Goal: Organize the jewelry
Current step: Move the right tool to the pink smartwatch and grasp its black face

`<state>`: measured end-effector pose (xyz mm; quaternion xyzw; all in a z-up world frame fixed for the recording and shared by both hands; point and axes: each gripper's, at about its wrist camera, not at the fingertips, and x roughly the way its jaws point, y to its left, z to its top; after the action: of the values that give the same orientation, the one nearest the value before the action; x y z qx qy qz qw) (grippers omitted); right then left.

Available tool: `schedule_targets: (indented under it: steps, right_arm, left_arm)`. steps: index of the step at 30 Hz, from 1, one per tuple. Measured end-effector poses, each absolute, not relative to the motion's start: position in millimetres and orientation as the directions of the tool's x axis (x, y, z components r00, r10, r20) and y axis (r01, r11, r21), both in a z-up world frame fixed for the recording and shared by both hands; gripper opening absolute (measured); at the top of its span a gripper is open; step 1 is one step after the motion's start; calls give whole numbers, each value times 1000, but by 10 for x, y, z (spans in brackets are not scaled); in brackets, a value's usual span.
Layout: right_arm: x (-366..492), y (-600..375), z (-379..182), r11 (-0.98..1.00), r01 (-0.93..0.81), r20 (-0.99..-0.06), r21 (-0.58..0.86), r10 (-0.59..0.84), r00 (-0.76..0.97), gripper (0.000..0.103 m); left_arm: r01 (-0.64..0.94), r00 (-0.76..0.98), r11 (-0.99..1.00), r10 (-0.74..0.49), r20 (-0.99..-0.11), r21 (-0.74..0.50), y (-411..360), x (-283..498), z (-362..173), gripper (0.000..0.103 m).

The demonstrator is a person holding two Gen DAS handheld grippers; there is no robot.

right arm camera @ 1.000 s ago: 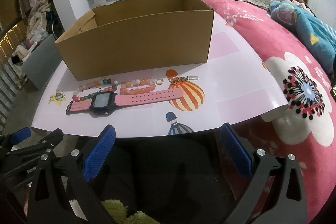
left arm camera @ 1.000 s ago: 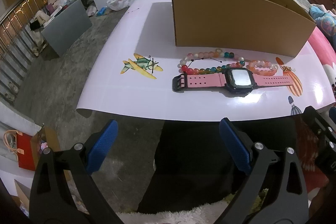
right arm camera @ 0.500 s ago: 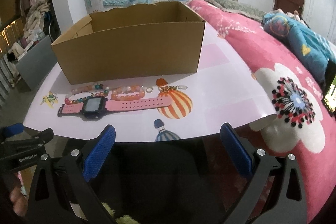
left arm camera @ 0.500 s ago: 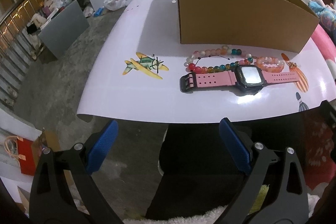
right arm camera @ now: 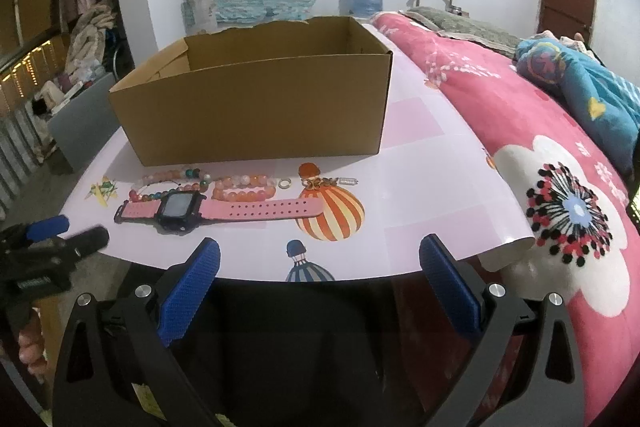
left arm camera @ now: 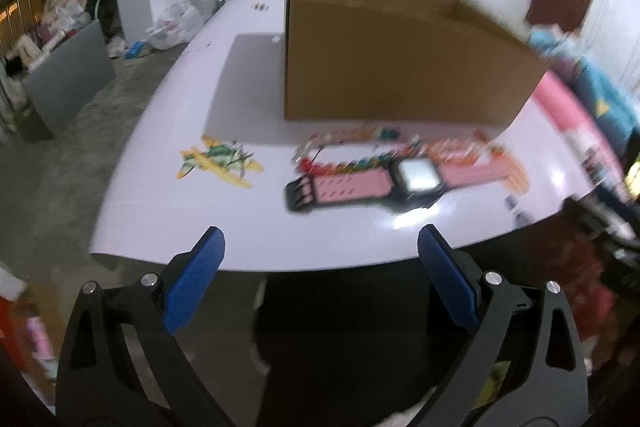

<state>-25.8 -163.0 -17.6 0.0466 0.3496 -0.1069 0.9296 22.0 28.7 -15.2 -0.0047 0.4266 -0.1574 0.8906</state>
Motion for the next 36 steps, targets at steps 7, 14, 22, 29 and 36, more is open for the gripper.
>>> schedule_targets:
  steps: [7, 14, 22, 29, 36]
  right_arm:
    - [-199, -1631, -162, 985, 163, -663, 49, -90, 743, 97]
    - [44, -1528, -75, 993, -19, -665, 118, 93, 741, 97]
    - [564, -1087, -211, 945, -306, -720, 115, 291, 630, 77]
    - [848, -786, -391, 905, -424, -799, 11, 263, 540, 72]
    - [983, -690, -499, 885, -462, -838, -55, 211, 504, 68]
  left_arm:
    - [277, 534, 926, -370, -761, -256, 339, 319, -170, 94]
    - [319, 594, 932, -337, -730, -171, 357, 286, -60, 93]
    - [449, 613, 893, -327, -719, -23, 210, 186, -51, 93]
    - [486, 601, 874, -347, -720, -15, 259, 267, -28, 83]
    - [495, 564, 867, -365, -741, -51, 350, 419, -82, 83]
